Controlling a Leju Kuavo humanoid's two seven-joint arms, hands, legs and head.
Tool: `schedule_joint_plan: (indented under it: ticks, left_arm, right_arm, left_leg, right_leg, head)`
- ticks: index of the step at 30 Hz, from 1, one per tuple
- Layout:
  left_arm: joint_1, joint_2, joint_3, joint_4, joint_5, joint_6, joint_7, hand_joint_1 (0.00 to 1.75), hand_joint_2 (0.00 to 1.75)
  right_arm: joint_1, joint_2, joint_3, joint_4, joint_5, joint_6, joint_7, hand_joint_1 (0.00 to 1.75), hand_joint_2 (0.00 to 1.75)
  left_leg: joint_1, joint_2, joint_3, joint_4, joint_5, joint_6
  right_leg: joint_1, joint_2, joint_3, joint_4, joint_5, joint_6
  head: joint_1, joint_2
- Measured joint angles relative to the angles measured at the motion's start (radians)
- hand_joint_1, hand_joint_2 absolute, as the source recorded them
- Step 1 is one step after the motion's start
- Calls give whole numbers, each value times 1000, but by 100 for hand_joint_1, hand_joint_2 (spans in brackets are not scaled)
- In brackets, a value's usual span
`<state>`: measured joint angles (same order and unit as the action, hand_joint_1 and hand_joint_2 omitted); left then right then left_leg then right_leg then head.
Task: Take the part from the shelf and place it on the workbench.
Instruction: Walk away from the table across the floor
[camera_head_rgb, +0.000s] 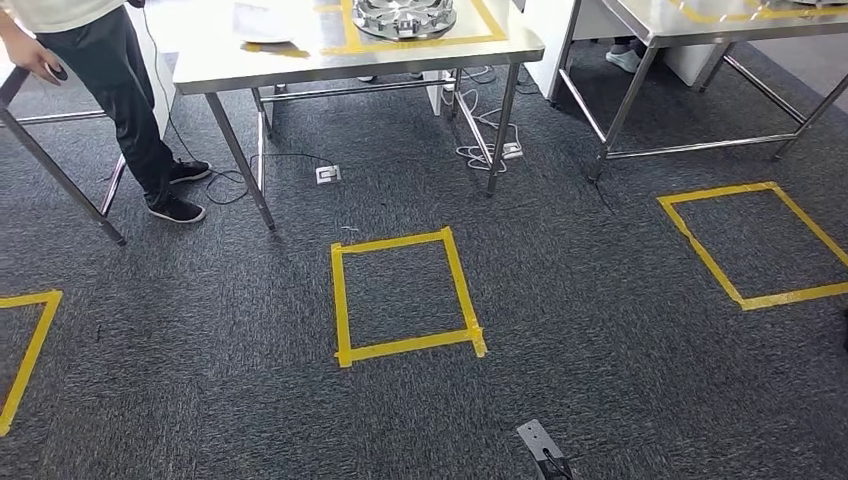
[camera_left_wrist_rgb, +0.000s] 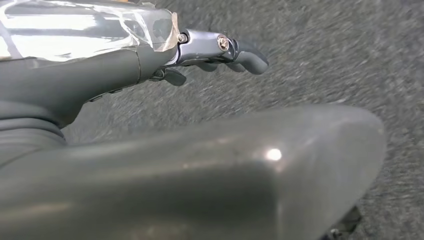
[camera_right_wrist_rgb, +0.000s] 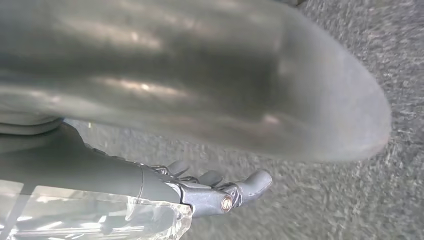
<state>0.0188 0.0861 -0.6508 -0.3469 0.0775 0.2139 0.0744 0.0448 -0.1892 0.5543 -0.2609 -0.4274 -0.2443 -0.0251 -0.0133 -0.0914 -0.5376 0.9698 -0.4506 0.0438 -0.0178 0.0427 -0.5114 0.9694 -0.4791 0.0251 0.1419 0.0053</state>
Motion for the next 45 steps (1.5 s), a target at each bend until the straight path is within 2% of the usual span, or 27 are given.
schedule_joint_plan:
  ticks: [2,4,6,8,9,10,12,14,15,17,19,21,22,23,24,25,27,29,32,34,36,38,39,40,41,43,45]
  left_arm:
    - [3,1,-1,7,0,2,5,0,0]
    - [3,1,-1,13,2,3,7,0,0]
    - [0,0,-2,16,6,4,8,0,0]
    - [0,0,-2,19,10,6,8,0,0]
    - [1,-1,-2,21,10,7,8,0,0]
    - [1,-1,-2,22,11,7,8,0,0]
    - [-1,0,-2,24,11,8,8,0,0]
    - [-5,1,-2,25,11,9,8,0,0]
    - [-6,1,-2,25,11,10,8,0,0]
    - [-4,0,-2,27,11,11,8,0,0]
    - [-4,-1,-2,29,11,13,7,0,0]
    - [-8,-2,-2,29,11,15,6,0,0]
    - [-9,-3,-2,29,11,15,6,0,0]
    - [-9,-4,-2,29,11,13,5,0,0]
    - [-8,-5,-2,30,11,11,5,0,0]
    - [-8,-5,-3,31,11,9,6,0,0]
    - [-10,-6,-6,32,9,4,8,0,0]
    - [-13,-6,-10,33,9,0,13,0,0]
    - [-11,-5,-11,38,10,1,16,0,0]
    - [-9,-5,-13,41,13,7,14,0,0]
    - [-10,-6,-14,43,16,14,11,0,0]
    - [-10,-7,-15,44,18,18,10,0,0]
    - [-8,-7,-15,45,19,18,10,0,0]
    - [-7,-7,-15,46,19,18,10,0,0]
    - [-6,-7,-16,47,19,18,10,0,0]
    - [-7,-5,-16,47,19,19,10,0,0]
    - [-10,-4,-16,47,19,19,10,0,0]
  right_arm:
    - [-1,0,0,0,-1,1,2,0,0]
    - [-2,0,0,0,0,3,3,0,0]
    - [-1,-1,0,1,4,8,7,0,0]
    - [-1,-2,0,1,9,12,12,0,0]
    - [-2,-2,0,2,11,13,14,0,0]
    - [-4,-2,0,2,12,14,15,0,0]
    - [-8,-2,0,2,14,14,17,0,0]
    - [-11,-2,0,2,14,14,17,0,0]
    - [-11,-2,0,2,15,14,17,0,0]
    - [-13,-2,0,2,15,14,17,0,0]
    - [-14,-3,1,2,16,14,18,0,0]
    - [-12,-6,1,2,17,15,21,0,0]
    - [-11,-7,1,2,18,16,24,0,0]
    - [-10,-7,1,2,18,16,28,0,0]
    - [-10,-8,2,2,17,17,32,0,0]
    - [-10,-8,2,2,17,17,35,0,0]
    - [-11,-9,2,2,15,17,39,0,0]
    - [-11,-10,2,2,15,17,40,0,0]
    - [-13,-8,2,2,16,18,42,0,0]
    - [-14,-8,2,2,18,18,42,0,0]
    - [-12,-8,3,2,22,20,42,0,0]
    - [-9,-7,3,2,26,24,43,0,0]
    - [-10,-7,3,2,27,25,43,0,0]
    - [-10,-6,3,2,28,26,43,0,0]
    - [-10,-6,3,2,29,28,44,0,0]
    - [-11,-5,3,2,30,30,44,0,0]
    - [-11,-3,4,2,31,31,44,0,0]
  left_leg:
    - [2,0,-7,5,-3,-11]
    - [4,38,-33,60,-40,-25]
    - [12,75,-96,191,-108,-40]
    - [21,85,-151,297,-141,-49]
    - [24,88,-152,298,-129,-52]
    - [25,94,-131,255,-99,-52]
    - [22,138,-56,107,-34,-44]
    - [13,171,-12,18,-9,-30]
    - [8,171,-11,11,-11,-23]
    - [8,145,-12,4,-3,-9]
    - [12,121,-9,-9,8,6]
    - [13,95,-12,-12,14,14]
    - [12,81,-14,-12,15,15]
    - [10,66,-14,-11,15,16]
    - [10,52,-14,-10,15,16]
    - [10,38,-13,-8,14,15]
    - [10,12,-14,1,11,9]
    - [7,-7,-20,11,7,0]
    - [7,-19,-29,14,8,-14]
    - [8,23,-48,53,-18,-25]
    - [11,73,-106,170,-80,-35]
    - [18,85,-172,295,-124,-41]
    - [19,87,-183,313,-120,-41]
    - [20,91,-172,289,-97,-40]
    - [19,100,-140,226,-62,-36]
    - [10,145,-65,84,-9,-20]
    - [-2,169,-36,26,0,-7]
  right_leg:
    - [-4,-17,2,-3,4,-12]
    - [-9,-35,5,-7,7,-22]
    - [-7,-55,5,-8,4,-27]
    - [-6,-78,5,-7,2,-29]
    - [-6,-88,6,-7,2,-29]
    - [-6,-97,8,-7,0,-29]
    - [-4,-114,14,-7,-4,-24]
    - [1,-131,19,-7,-9,-14]
    - [3,-140,20,-7,-10,-9]
    - [1,-149,23,-8,-13,2]
    - [-3,-111,4,38,-43,1]
    - [-5,-62,-57,168,-104,-10]
    - [-5,-52,-91,239,-131,-12]
    - [-5,-49,-114,285,-144,-10]
    - [-5,-47,-120,295,-140,-3]
    - [-6,-45,-106,259,-118,8]
    - [-10,-17,-44,116,-54,24]
    - [-10,7,-4,21,-17,19]
    - [-6,-7,3,8,-9,-2]
    - [-10,-25,6,4,-7,-14]
    - [-8,-46,8,2,-9,-25]
    - [-5,-70,9,3,-12,-30]
    - [-3,-81,10,3,-14,-30]
    - [-2,-92,12,3,-16,-31]
    - [-1,-101,16,2,-18,-30]
    - [3,-118,23,2,-25,-26]
    - [7,-136,28,1,-31,-17]
  head:
    - [0,0]
    - [-2,0]
    - [-2,0]
    - [-2,0]
    - [-2,0]
    - [-2,0]
    - [-2,0]
    - [-2,0]
    - [-2,0]
    - [-2,0]
    - [-1,0]
    - [0,0]
    - [0,0]
    - [0,0]
    - [0,0]
    - [0,0]
    - [0,0]
    - [0,0]
    - [-1,0]
    - [-2,0]
    - [-2,0]
    - [-2,0]
    - [-2,0]
    - [-2,0]
    - [-2,0]
    - [-2,0]
    - [-2,0]
